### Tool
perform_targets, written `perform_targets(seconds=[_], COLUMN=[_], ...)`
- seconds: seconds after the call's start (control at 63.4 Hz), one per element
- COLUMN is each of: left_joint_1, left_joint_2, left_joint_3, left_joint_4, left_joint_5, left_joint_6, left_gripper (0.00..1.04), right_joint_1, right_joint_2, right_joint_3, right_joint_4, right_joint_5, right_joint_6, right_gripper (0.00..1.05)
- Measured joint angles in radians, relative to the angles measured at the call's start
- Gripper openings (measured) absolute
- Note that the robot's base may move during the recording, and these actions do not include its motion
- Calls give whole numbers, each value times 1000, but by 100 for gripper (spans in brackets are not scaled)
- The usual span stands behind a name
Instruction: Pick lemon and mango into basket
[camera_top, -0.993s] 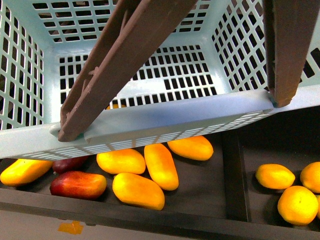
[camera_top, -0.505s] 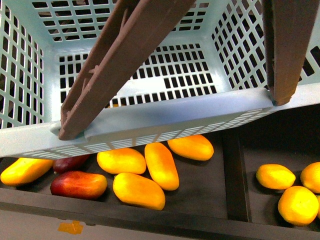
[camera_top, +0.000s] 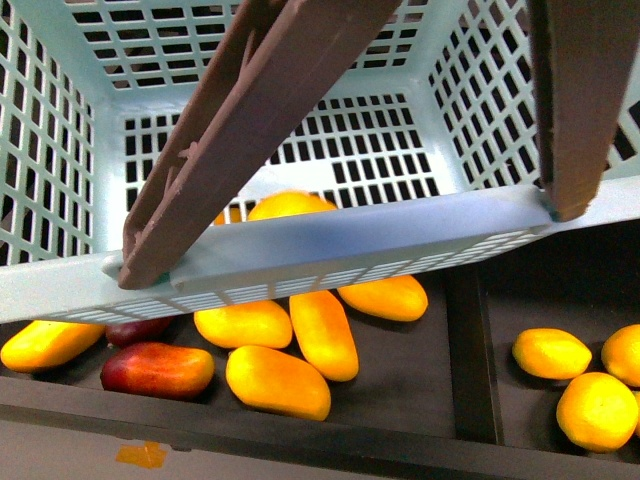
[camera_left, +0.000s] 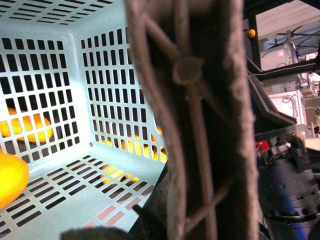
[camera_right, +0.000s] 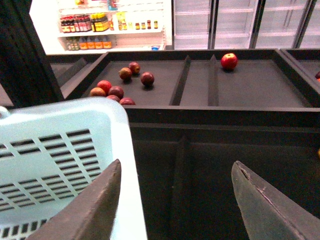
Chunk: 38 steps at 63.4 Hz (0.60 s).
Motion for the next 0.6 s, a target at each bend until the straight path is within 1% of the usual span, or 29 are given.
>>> perform_targets(seconds=[0.189, 0.221, 0.284, 0.315, 0.331, 0.599], left_joint_1=[0, 0, 0, 0, 0, 0], left_joint_2=[0, 0, 0, 0, 0, 0], left_joint_3=[0, 0, 0, 0, 0, 0], left_joint_4=[0, 0, 0, 0, 0, 0], left_joint_5=[-5, -5, -5, -7, -8, -6], left_joint_6=[5, 5, 5, 6, 7, 5], left_gripper=[5, 5, 5, 5, 5, 5], right_joint_1=[-68, -85, -108, -116, -121, -177], right_joint_2=[-117, -148, -197, -215, -227, -367], right_joint_3=[-161, -204, -260, -278, -289, -399], right_joint_4=[44, 50, 53, 54, 54, 26], right_joint_5=[-58, -75, -103, -111, -116, -166], right_joint_6=[-33, -38, -43, -44, -50, -49], right_gripper=[31, 23, 9, 3, 2, 2])
